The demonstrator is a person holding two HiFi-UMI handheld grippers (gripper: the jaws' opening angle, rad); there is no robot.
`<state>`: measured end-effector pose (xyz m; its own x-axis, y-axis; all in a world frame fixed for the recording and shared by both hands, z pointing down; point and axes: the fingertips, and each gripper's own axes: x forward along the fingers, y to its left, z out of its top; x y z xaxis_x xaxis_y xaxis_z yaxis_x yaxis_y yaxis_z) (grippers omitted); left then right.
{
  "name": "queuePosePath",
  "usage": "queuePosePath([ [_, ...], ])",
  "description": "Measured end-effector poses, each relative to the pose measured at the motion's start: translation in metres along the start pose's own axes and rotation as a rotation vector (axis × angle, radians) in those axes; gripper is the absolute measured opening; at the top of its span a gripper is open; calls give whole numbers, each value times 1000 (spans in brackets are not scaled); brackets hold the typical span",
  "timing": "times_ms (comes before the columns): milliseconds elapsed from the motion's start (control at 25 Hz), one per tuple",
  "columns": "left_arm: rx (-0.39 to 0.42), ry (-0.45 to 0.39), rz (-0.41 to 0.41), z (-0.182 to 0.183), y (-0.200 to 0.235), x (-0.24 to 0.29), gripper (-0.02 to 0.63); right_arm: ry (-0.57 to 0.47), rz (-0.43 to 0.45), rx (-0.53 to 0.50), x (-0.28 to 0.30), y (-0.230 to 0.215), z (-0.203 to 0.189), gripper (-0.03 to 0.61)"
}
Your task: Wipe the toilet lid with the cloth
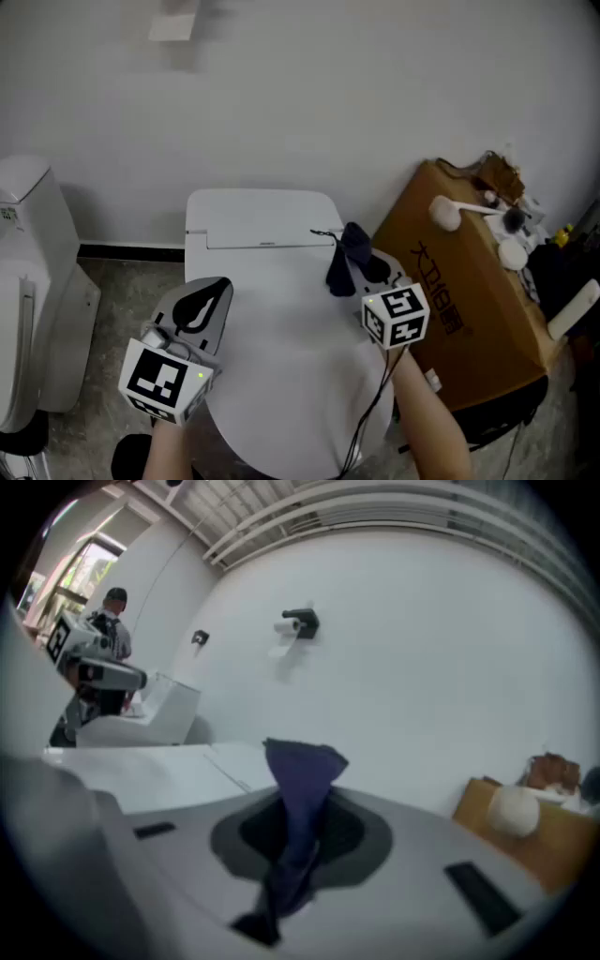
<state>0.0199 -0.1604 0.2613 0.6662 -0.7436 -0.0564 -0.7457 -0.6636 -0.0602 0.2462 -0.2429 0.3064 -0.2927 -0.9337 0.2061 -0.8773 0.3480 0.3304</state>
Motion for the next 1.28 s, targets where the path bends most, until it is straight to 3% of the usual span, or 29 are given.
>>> queuePosePath([
  [480, -14, 20, -13, -6, -7, 7, 17, 257, -142, -272, 12, -88, -38, 63],
  [600, -15, 28, -6, -8, -5, 7, 17, 311, -95, -308, 21, -79, -48, 63],
  [880, -17, 32, -2, -7, -1, 3, 17, 336, 26, -265, 43, -31, -61, 63],
  [1280, -21, 37, 4, -14, 8, 1, 17, 339, 103, -216, 65, 12, -61, 61],
])
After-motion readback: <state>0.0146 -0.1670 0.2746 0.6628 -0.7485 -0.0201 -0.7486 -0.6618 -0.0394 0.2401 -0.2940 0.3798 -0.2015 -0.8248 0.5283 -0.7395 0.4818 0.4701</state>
